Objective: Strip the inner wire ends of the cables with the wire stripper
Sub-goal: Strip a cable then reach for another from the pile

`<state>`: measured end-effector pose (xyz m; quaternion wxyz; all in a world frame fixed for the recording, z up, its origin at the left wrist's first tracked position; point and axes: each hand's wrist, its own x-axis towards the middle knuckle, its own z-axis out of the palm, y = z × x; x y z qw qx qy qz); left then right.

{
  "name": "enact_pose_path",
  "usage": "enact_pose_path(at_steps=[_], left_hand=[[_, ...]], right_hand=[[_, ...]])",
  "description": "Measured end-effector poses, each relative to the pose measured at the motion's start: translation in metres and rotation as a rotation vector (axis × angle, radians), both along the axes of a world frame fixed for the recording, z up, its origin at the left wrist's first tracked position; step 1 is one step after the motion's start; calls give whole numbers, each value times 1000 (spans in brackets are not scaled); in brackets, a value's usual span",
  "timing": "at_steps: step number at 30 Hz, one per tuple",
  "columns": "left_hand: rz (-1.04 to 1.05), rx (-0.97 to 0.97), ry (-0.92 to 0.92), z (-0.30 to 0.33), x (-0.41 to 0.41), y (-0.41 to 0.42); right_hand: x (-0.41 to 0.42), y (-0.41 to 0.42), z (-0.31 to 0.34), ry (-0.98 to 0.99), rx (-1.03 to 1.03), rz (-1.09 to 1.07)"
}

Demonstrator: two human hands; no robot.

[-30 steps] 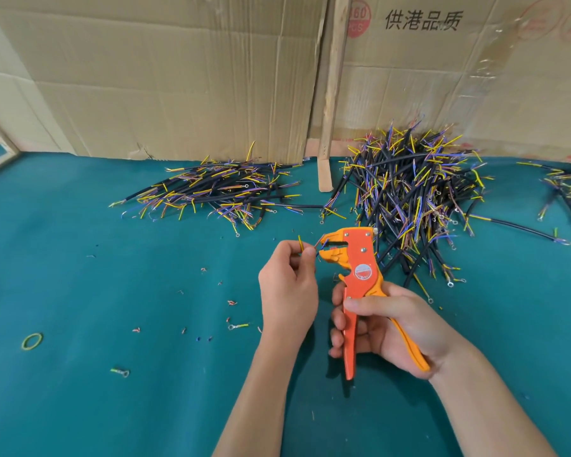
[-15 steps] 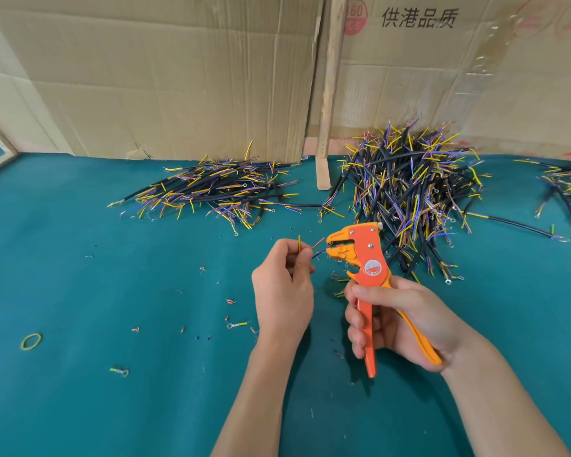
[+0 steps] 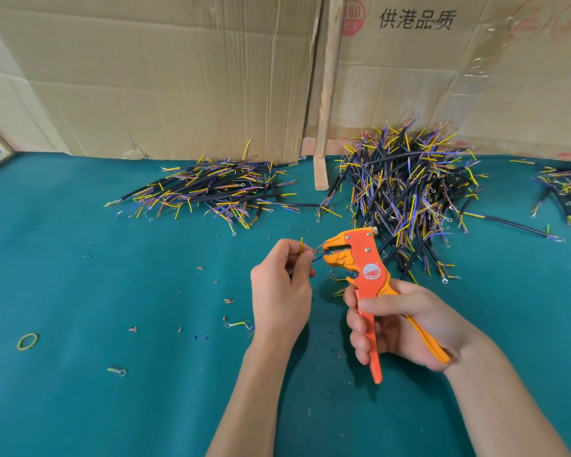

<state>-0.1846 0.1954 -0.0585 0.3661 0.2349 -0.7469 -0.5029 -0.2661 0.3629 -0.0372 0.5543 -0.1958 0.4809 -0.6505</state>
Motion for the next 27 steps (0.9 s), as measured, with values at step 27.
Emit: enact_pose_path(at_steps=[27], left_hand=[[88, 50, 29, 0, -3, -3]], right_hand=[[7, -9, 0, -13, -44, -117]])
